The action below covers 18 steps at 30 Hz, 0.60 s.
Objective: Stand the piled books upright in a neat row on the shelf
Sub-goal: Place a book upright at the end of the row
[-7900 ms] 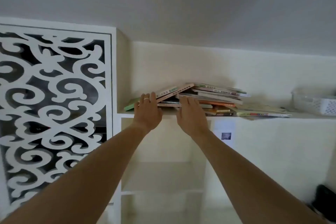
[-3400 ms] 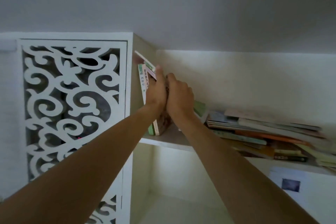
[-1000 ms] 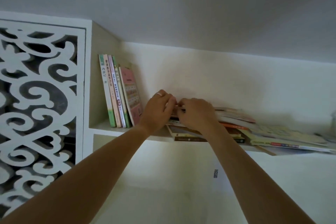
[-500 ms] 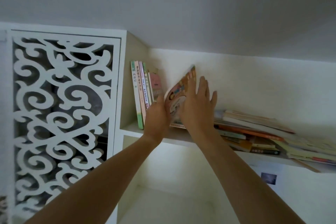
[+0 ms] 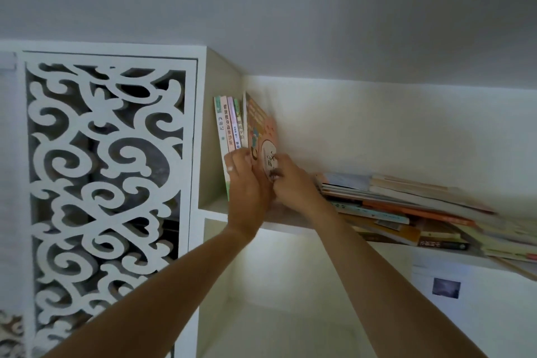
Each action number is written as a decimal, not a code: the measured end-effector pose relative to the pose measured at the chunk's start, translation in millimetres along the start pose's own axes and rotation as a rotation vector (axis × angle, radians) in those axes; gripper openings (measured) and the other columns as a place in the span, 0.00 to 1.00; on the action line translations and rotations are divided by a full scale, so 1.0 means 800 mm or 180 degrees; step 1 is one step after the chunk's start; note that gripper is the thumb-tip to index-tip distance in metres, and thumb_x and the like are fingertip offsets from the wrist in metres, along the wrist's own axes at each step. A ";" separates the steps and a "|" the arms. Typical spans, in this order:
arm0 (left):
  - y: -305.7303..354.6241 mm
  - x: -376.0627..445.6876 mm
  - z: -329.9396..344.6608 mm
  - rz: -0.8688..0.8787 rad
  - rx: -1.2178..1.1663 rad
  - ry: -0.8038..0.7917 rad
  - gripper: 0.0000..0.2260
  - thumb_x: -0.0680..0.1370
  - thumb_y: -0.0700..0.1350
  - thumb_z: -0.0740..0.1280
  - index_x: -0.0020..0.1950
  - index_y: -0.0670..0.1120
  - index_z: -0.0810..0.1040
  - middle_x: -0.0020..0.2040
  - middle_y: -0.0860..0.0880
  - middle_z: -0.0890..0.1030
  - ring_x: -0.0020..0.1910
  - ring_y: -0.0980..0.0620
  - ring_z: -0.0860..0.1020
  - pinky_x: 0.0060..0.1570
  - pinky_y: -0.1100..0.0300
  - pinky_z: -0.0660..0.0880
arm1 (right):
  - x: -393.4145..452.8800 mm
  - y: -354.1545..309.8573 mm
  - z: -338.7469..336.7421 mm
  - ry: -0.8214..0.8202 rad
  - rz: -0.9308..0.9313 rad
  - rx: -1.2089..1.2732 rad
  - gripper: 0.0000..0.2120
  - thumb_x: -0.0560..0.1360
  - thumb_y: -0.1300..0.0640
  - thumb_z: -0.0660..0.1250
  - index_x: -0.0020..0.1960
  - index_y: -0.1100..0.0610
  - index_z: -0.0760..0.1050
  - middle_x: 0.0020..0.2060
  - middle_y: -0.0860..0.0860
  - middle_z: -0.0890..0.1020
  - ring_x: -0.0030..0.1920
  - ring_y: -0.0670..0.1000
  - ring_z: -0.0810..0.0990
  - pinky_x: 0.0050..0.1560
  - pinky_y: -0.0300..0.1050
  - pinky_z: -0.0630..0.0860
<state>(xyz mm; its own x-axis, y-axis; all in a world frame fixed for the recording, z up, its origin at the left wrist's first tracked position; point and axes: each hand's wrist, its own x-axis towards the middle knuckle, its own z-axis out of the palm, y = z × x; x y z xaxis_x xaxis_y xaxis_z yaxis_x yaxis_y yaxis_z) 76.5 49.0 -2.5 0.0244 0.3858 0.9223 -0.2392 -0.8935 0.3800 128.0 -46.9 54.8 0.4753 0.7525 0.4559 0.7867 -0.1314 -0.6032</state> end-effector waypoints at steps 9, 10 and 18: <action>-0.028 -0.032 0.015 0.0713 0.2214 -0.0387 0.24 0.83 0.53 0.61 0.76 0.43 0.72 0.68 0.43 0.76 0.67 0.44 0.71 0.66 0.50 0.69 | 0.031 -0.008 0.019 -0.0190 0.0276 0.0425 0.24 0.85 0.39 0.46 0.70 0.52 0.67 0.57 0.50 0.79 0.52 0.51 0.79 0.55 0.46 0.72; -0.028 -0.031 0.016 0.0788 0.2263 -0.0381 0.25 0.82 0.53 0.62 0.77 0.42 0.72 0.68 0.42 0.77 0.67 0.43 0.71 0.65 0.49 0.70 | 0.033 -0.008 0.020 -0.0144 0.0301 0.0361 0.23 0.85 0.41 0.46 0.70 0.53 0.66 0.57 0.52 0.79 0.53 0.52 0.79 0.54 0.47 0.71; -0.029 -0.027 0.012 0.0925 0.3152 -0.0738 0.29 0.84 0.60 0.57 0.79 0.44 0.68 0.72 0.41 0.74 0.69 0.42 0.70 0.65 0.49 0.69 | 0.026 -0.033 0.010 0.0277 0.0187 -0.1252 0.17 0.85 0.49 0.54 0.64 0.58 0.75 0.53 0.54 0.79 0.45 0.54 0.77 0.46 0.46 0.69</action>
<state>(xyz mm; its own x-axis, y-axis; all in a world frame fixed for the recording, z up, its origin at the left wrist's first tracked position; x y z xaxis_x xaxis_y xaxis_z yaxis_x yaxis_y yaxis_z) 90.6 59.4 -30.5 0.3032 0.1669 0.9382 0.6302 -0.7736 -0.0660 114.0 -22.2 74.9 0.5421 0.6812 0.4920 0.8399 -0.4220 -0.3412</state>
